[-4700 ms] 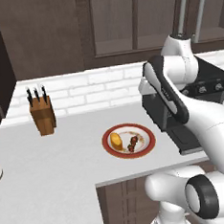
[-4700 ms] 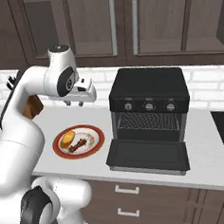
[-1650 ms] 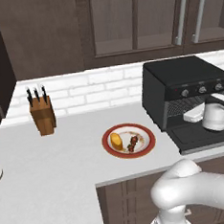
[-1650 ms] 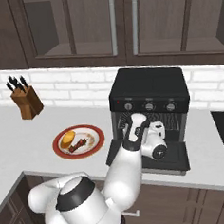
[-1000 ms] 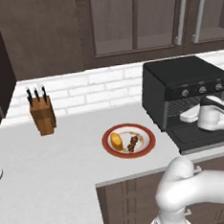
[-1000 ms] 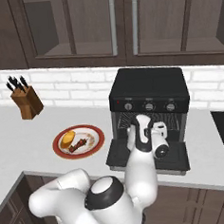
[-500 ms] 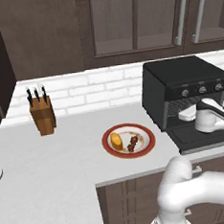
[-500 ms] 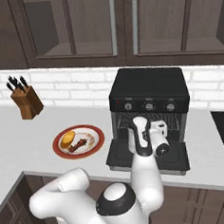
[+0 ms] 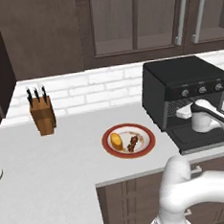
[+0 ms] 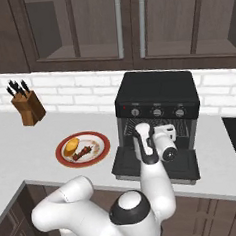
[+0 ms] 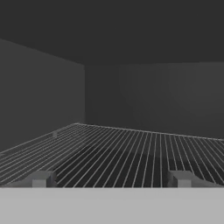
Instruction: Pick up the kebab skewer and baguette bread, and place them inside the toaster oven. Close the toaster oven door and start by setting the timer.
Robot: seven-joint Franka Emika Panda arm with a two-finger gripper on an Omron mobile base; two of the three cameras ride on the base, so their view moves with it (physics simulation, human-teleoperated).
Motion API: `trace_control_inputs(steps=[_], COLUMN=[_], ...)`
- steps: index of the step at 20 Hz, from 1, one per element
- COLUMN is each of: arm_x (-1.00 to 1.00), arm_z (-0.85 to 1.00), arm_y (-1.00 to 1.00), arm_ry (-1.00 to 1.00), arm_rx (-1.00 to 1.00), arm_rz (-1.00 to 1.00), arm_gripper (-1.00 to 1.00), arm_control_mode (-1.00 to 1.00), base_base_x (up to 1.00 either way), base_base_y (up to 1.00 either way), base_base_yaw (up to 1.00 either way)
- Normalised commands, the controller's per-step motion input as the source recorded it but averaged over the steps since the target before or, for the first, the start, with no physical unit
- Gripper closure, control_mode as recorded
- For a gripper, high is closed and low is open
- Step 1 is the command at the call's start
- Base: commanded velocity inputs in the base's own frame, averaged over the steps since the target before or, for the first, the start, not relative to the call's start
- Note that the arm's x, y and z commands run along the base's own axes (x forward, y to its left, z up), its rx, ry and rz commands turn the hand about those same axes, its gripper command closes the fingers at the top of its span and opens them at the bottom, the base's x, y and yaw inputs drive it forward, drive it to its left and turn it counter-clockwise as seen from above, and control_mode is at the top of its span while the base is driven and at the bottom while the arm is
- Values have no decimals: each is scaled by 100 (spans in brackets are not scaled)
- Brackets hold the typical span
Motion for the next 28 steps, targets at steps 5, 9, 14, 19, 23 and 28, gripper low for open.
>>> trace_control_inputs(steps=[5, 9, 14, 19, 23, 28], arm_x=[-2, -19, -71, -90, -67, -62], arm_z=[-65, -75, -87, -80, -62, -46], arm_y=[-17, -15, -16, -8, -12, -14], arm_ry=[2, 10, 10, 7, 13, 15], arm_rx=[0, 0, 0, -2, -3, -5], arm_rz=[0, 0, 0, 0, 0, 0], arm_gripper=[-100, -100, -100, -100, -100, -100], arm_control_mode=[-100, -100, -100, -100, -100, -100], base_base_x=[0, 0, 0, 0, 0, 0], base_base_y=[0, 0, 0, 0, 0, 0], base_base_yaw=[0, 0, 0, 0, 0, 0])
